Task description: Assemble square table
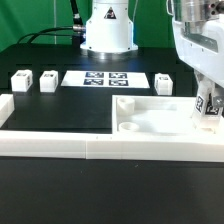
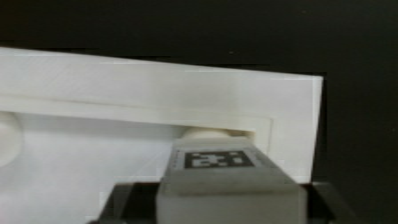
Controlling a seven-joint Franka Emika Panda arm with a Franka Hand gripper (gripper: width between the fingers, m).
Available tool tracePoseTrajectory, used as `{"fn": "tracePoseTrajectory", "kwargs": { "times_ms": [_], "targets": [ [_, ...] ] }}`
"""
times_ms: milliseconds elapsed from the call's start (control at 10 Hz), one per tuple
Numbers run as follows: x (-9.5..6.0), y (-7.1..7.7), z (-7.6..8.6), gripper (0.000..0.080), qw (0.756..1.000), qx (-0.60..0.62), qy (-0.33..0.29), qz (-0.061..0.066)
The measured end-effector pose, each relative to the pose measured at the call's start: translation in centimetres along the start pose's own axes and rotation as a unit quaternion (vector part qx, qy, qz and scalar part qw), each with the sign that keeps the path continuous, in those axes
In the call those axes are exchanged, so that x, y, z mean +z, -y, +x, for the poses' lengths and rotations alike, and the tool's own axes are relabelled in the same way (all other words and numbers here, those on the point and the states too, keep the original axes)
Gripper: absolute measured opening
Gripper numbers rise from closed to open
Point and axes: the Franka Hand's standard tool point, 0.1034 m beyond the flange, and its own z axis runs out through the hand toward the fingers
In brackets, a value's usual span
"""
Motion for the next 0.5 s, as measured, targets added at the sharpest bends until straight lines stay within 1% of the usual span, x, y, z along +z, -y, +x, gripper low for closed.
{"fn": "tracePoseTrajectory", "kwargs": {
  "times_ms": [100, 200, 300, 400, 500],
  "targets": [
    [0.01, -0.01, -0.01, 0.0296, 1.0, -0.019, 0.0, 0.0],
    [0.01, -0.02, 0.01, 0.05, 1.0, -0.026, 0.0, 0.0],
    [-0.01, -0.03, 0.3, 0.0602, 0.99, -0.142, -0.002, -0.001],
    [-0.02, -0.03, 0.38, 0.0635, 0.974, -0.228, -0.002, -0.001],
    [-0.01, -0.1, 0.32, 0.0635, 0.956, -0.293, -0.003, -0.005]
  ]
}}
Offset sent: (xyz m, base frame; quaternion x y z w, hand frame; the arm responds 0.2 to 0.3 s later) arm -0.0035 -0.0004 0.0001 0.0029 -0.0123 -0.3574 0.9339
